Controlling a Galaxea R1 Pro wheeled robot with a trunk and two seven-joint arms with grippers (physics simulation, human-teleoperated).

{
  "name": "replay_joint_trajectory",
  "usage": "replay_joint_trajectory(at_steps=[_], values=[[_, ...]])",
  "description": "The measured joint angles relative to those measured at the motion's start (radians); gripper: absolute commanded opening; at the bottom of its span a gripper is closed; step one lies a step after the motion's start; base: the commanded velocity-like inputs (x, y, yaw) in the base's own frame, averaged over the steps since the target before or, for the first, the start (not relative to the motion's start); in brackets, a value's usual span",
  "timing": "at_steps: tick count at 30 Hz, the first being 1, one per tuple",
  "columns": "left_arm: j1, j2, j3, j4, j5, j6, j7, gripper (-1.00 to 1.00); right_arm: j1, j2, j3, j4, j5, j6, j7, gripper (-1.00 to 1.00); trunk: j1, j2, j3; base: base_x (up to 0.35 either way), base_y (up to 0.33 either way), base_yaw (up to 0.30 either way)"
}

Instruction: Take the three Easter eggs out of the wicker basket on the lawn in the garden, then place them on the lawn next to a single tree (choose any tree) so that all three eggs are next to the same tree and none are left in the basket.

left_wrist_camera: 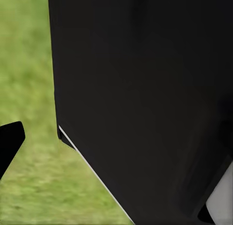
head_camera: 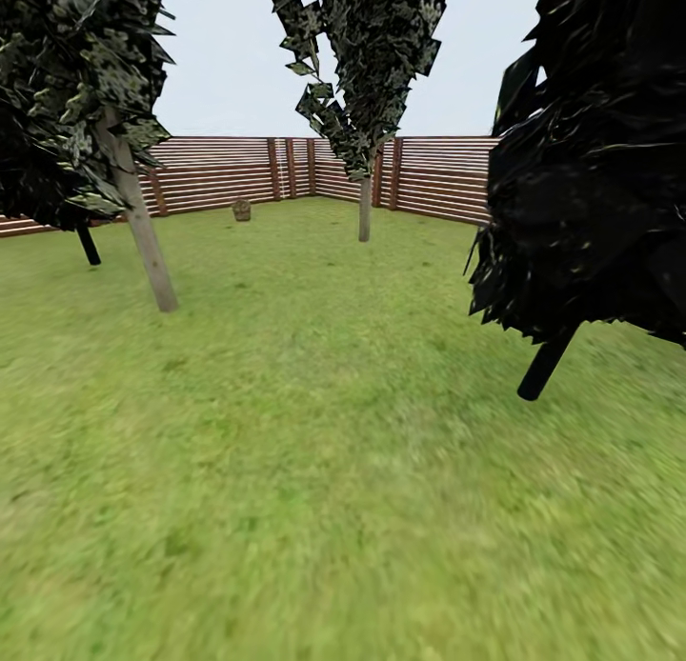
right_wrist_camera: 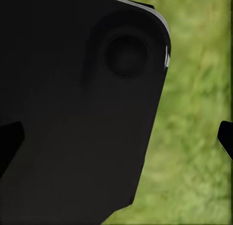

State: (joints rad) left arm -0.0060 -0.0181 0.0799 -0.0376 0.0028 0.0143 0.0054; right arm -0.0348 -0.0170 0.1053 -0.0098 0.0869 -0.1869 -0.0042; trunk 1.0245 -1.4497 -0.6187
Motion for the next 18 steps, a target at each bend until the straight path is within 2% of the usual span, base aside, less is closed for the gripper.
replay_joint_trajectory(at_steps=[18], values=[[0.0,0.0,0.0,0.0,0.0,0.0,0.0,1.0,0.0,-0.002,0.002,0.002,0.0,0.001,0.001,1.0,0.0,0.0,0.0,0.331,0.0,0.0]])
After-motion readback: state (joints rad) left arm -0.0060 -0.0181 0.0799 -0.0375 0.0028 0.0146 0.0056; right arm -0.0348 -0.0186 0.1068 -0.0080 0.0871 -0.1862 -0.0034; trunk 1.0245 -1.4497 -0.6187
